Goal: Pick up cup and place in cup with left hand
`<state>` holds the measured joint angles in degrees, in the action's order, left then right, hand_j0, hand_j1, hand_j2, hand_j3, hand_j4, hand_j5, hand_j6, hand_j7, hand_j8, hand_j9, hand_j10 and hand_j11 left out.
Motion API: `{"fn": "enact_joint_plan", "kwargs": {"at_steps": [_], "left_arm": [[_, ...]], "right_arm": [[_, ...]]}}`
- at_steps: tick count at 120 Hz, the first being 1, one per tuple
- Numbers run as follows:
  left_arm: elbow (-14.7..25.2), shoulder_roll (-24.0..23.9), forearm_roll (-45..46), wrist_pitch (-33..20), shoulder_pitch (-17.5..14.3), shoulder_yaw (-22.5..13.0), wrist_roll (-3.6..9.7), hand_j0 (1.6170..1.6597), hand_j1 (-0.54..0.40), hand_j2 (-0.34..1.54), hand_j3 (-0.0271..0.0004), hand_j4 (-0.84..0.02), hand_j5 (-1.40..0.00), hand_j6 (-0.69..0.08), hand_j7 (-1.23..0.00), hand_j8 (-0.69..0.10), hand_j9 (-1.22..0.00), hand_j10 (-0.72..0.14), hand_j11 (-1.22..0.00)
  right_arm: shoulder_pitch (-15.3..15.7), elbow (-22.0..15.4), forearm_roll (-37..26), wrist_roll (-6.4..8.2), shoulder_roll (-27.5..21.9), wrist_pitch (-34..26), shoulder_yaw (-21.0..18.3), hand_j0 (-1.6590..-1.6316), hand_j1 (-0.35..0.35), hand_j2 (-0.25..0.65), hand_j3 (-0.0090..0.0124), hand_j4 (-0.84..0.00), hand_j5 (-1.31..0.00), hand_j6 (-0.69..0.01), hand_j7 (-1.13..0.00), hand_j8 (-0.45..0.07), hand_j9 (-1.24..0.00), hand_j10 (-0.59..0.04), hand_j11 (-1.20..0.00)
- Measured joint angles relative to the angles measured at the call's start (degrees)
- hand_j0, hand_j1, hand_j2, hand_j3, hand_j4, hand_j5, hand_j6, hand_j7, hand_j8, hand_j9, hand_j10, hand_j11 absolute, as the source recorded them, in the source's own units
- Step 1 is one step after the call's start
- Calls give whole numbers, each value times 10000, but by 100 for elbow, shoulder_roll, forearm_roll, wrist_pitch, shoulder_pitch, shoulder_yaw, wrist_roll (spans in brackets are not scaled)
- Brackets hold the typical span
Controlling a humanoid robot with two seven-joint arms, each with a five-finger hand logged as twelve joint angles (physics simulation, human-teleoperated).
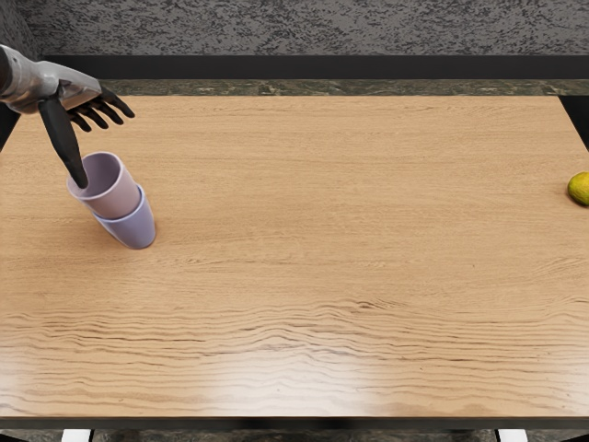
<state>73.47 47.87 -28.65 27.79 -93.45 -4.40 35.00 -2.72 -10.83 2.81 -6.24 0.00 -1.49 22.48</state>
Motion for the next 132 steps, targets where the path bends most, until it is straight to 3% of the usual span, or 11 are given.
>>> {"fn": "enact_joint_plan", "kwargs": {"at_steps": [45, 78, 92, 132], "left_arm": [[14, 22, 1, 0, -6, 0, 0, 16580, 2108, 237, 0, -1197, -1518, -1202, -1514, -1199, -1511, -1191, -1510], [85, 39, 365, 4, -200, 14, 0, 16580, 2348, 195, 0, -1001, -1253, -1010, -1251, -1006, -1249, -993, -1248], [379, 403, 1005, 38, -434, 28, 0, 16580, 2562, 158, 0, -822, -1019, -830, -1017, -826, -1015, -814, -1014], [1381, 1077, 2995, 375, -294, 11, 0, 16581, 3098, 60, 0, -364, -433, -371, -431, -368, -429, -358, -428]], "right_arm": [[0, -15, 0, 0, 0, -1, 0, -16581, -3116, -64, 0, -308, -404, -307, -404, -308, -404, -309, -404], [0, -16, 0, 0, 0, -1, -2, -16581, -3116, -64, 0, -308, -404, -307, -404, -308, -404, -309, -404], [0, -15, 0, 0, 0, -1, 0, -16581, -3116, -64, 0, -308, -404, -307, -404, -308, -404, -309, -404], [0, -16, 0, 0, 0, -1, -1, -16581, -3116, -64, 0, -309, -404, -308, -405, -309, -404, -310, -404]]}}
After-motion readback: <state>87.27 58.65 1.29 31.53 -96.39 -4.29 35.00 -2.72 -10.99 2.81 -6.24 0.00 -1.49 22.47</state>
